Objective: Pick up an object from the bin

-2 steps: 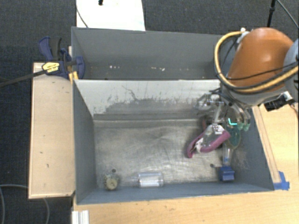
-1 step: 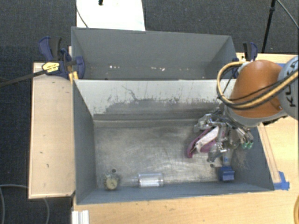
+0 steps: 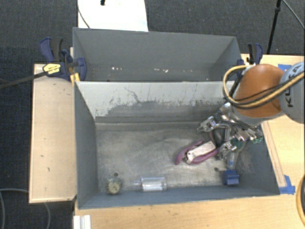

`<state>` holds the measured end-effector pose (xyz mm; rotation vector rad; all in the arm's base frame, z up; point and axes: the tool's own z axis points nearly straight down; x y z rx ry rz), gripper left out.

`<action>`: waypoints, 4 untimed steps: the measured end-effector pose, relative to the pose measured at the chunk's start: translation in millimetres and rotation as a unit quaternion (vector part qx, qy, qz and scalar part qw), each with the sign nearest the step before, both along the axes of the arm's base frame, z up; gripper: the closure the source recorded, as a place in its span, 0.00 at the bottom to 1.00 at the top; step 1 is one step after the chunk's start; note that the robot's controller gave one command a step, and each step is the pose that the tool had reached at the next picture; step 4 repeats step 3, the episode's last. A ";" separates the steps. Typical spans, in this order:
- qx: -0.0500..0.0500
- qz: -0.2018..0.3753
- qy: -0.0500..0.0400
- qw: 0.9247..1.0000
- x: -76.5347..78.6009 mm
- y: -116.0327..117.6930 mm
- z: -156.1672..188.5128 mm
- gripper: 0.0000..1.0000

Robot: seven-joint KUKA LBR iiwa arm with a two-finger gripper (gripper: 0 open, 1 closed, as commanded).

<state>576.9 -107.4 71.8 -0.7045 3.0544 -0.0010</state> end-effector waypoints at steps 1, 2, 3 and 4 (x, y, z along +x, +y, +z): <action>-0.001 0.052 0.000 0.999 -10.6 48.7 1.1 0.00; -0.001 0.049 -0.002 0.999 -9.0 47.2 3.0 1.00; -0.001 0.038 -0.001 0.999 2.0 30.2 145.1 1.00; -0.001 0.038 -0.001 0.999 2.0 30.2 145.1 1.00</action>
Offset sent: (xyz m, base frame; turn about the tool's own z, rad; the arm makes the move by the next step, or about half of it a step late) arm -0.0128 0.0477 -0.0018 -0.1017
